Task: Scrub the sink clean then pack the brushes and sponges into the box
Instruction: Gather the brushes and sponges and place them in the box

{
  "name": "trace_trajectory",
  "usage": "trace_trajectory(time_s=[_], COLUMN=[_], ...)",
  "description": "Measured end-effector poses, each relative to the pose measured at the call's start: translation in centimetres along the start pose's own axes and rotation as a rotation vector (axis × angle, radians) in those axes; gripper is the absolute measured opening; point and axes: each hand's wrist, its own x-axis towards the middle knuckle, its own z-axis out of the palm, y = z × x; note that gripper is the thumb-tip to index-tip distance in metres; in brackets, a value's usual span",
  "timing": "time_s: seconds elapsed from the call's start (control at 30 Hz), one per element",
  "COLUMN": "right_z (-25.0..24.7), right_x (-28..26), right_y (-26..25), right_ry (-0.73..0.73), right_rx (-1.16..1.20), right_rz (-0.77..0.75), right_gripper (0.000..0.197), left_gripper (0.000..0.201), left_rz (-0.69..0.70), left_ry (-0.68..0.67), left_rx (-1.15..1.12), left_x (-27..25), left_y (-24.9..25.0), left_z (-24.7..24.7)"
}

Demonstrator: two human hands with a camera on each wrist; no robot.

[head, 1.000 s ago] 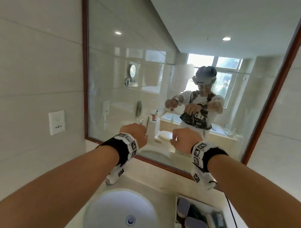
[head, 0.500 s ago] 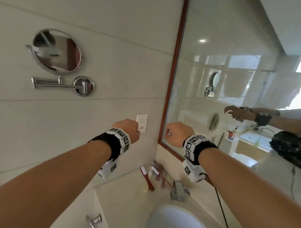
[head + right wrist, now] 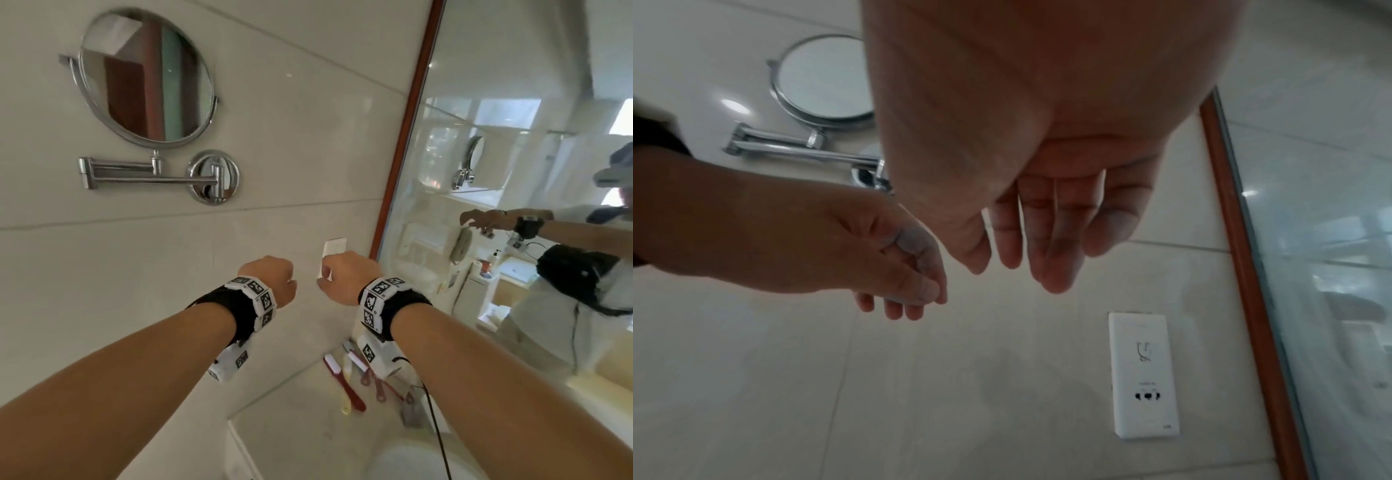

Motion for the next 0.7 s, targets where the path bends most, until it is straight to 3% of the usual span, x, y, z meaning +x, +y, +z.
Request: trace_trajectory(time_s=[0.17, 0.4, 0.7], right_z=[2.5, 5.8, 12.4], right_x=[1.5, 3.7, 9.6], right_y=[1.9, 9.1, 17.6], right_ry=[-0.099, -0.219, -0.331], right_rx=[-0.043, -0.056, -0.036], right_rz=[0.106, 0.27, 0.301], right_gripper=[0.025, 0.022, 0.021], left_gripper=[0.032, 0.032, 0.034], left_rz=[0.109, 0.243, 0.273], left_ry=[-0.081, -0.147, -0.237], left_rx=[-0.066, -0.096, -0.117], left_x=[4.5, 11.4, 20.2], left_y=[0.6, 4.5, 8.6], left_z=[3.5, 8.6, 15.8])
